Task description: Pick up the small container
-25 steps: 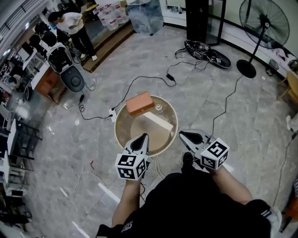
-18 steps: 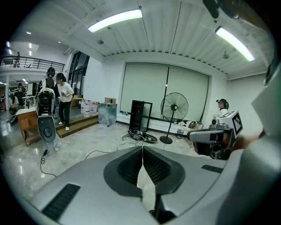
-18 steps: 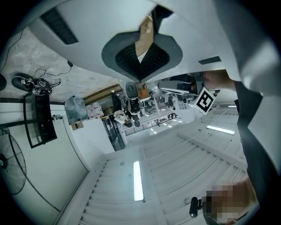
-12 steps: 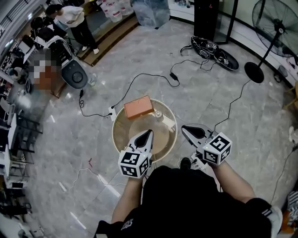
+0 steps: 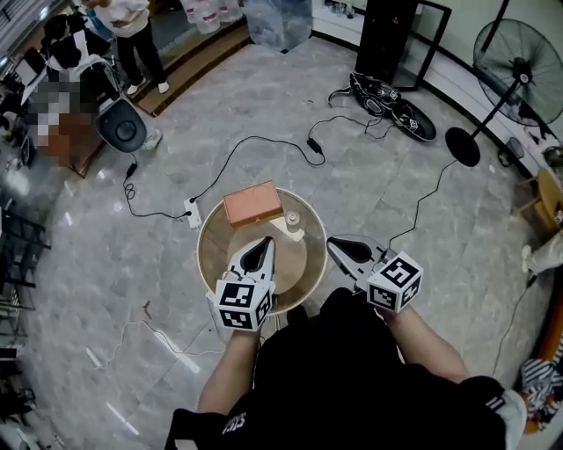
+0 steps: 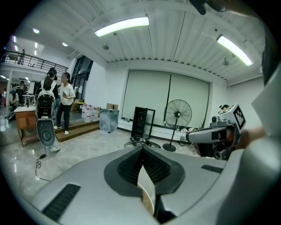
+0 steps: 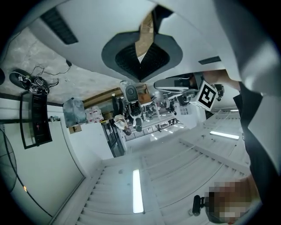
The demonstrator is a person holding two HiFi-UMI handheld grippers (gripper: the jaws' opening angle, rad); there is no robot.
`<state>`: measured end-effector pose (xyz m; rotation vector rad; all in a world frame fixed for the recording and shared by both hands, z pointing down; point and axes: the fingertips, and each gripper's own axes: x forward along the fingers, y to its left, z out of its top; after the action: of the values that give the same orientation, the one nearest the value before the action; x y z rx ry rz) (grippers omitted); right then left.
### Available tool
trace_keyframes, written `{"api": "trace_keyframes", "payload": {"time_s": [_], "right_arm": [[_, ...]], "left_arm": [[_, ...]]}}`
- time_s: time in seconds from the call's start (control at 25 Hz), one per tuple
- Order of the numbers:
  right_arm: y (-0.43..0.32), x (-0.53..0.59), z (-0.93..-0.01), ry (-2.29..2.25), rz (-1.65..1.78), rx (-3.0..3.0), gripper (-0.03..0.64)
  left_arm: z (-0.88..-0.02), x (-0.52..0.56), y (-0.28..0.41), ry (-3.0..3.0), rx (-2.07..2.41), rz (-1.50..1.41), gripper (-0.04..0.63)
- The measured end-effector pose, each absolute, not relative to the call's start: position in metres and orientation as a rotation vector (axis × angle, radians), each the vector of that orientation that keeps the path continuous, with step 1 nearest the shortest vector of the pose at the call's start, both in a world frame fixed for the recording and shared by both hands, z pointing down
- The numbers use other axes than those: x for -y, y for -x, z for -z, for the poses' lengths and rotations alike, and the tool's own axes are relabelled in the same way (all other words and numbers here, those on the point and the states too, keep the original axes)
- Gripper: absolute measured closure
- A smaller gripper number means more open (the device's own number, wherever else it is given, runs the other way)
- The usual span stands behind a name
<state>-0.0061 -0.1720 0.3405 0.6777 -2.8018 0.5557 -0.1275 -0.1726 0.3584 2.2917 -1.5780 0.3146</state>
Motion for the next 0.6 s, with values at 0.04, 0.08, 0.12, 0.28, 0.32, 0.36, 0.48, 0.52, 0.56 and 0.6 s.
{"api": "trace_keyframes", "payload": {"time_s": [0.04, 0.08, 0.12, 0.28, 0.32, 0.36, 0.48, 0.52, 0.56, 0.6], "right_arm": [[0.013, 0.173, -0.341, -0.683, -0.566, 2.796, 0.603], [0.019, 0.173, -0.344, -0.686, -0.583, 2.787, 0.603], [0.023, 0.173, -0.347, -0.685, -0.599, 2.776, 0.603], [0.024, 0.182, -0.373, -0.675, -0.652, 2.719, 0.603], [0.024, 0.186, -0.380, -0.669, -0.667, 2.707, 0.603], [0.026, 0.191, -0.387, -0.658, -0.679, 2.698, 0.603], [0.034, 0.210, -0.398, -0.605, -0.668, 2.685, 0.603], [0.036, 0.220, -0.401, -0.590, -0.656, 2.684, 0.603], [0.038, 0.230, -0.406, -0.580, -0.651, 2.682, 0.603], [0.038, 0.239, -0.412, -0.574, -0.656, 2.680, 0.603]], "left_arm": [[-0.363, 0.175, 0.134, -2.277, 1.561, -0.305, 0.578], [-0.367, 0.176, 0.137, -2.263, 1.540, -0.293, 0.578], [-0.372, 0.177, 0.138, -2.254, 1.518, -0.282, 0.578], [-0.395, 0.183, 0.127, -2.253, 1.467, -0.285, 0.577], [-0.403, 0.187, 0.126, -2.244, 1.461, -0.287, 0.578], [-0.410, 0.191, 0.127, -2.230, 1.458, -0.287, 0.577], [-0.428, 0.211, 0.128, -2.210, 1.448, -0.270, 0.578], [-0.434, 0.219, 0.126, -2.215, 1.436, -0.268, 0.578], [-0.442, 0.227, 0.124, -2.218, 1.417, -0.278, 0.578], [-0.452, 0.234, 0.121, -2.216, 1.397, -0.301, 0.578]]}}
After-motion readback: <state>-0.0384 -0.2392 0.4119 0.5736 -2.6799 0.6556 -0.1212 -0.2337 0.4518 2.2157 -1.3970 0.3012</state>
